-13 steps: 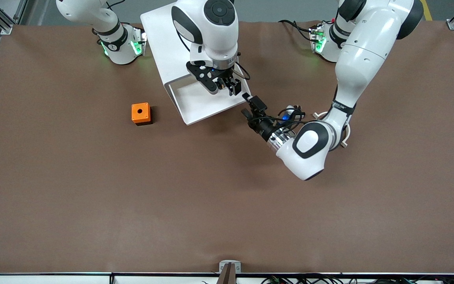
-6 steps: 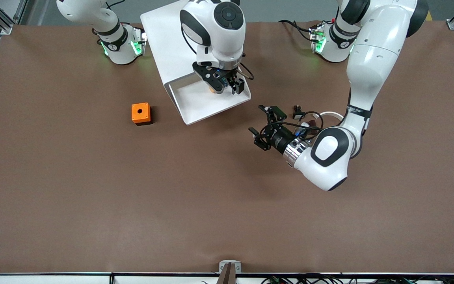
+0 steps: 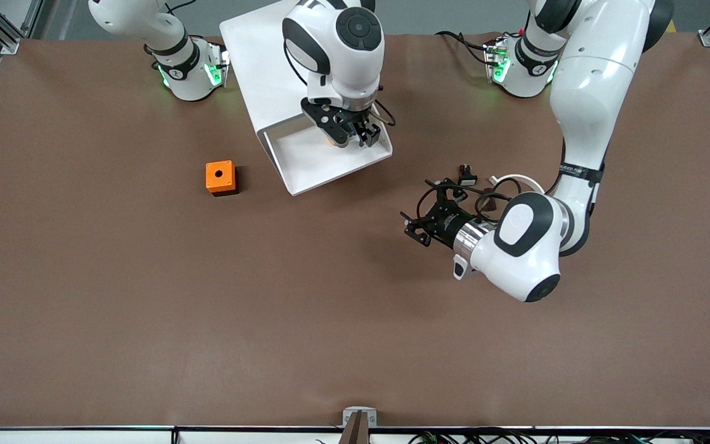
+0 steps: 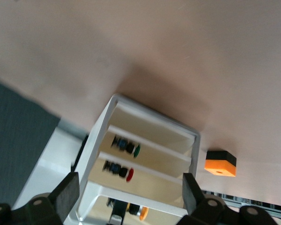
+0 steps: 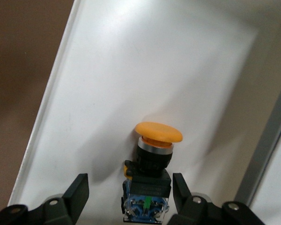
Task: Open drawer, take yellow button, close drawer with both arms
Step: 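Grasp the yellow button with the right gripper while the left gripper withdraws, then lift the yellow button out of the drawer with the right gripper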
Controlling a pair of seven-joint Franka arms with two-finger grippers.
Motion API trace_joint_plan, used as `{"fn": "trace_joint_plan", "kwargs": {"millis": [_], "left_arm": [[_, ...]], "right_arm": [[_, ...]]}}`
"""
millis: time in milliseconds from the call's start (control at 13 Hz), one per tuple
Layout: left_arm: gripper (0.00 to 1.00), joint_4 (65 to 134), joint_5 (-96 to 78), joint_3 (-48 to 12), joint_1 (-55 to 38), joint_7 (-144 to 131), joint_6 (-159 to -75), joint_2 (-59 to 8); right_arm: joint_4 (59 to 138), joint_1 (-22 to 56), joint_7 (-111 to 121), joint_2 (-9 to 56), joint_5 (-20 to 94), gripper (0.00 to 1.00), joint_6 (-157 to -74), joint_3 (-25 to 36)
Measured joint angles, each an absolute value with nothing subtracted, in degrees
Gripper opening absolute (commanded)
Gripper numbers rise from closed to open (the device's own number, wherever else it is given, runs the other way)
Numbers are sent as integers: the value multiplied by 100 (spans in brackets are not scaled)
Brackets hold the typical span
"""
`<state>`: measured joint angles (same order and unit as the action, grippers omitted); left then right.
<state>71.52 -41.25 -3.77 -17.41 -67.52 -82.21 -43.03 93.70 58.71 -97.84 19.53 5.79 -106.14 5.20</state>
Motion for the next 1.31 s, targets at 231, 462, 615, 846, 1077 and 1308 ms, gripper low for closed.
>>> {"fn": "trace_joint_plan", "kwargs": {"millis": [231, 462, 615, 846, 1077, 1308], "left_arm": [[97, 7140, -3340, -374, -1741, -5998, -8761, -3866], [98, 7139, -2623, -392, -1771, -5706, -9346, -3546], [99, 7140, -2209, -417, -1840, -5616, -9517, -3389], [100, 7150, -1599, -442, -2069, -5609, -9747, -3332], [100, 7214, -1063, -450, -2347, -5609, -10041, -3324], [100, 7371, -789, -457, -2618, -5662, -10367, -3317]], "right_arm": [[9417, 5875, -9784, 1963, 579, 11, -10618, 519], [9416, 5879, -9780, 1962, 579, 0, -10619, 518], [9398, 5877, -9686, 1960, 579, 0, -10629, 532], [9184, 5665, -8999, 1905, 578, 0, -10451, 644], [8848, 4886, -7541, 1784, 578, 0, -10054, 699], [8790, 3707, -5295, 1715, 578, 0, -10003, 753]]}}
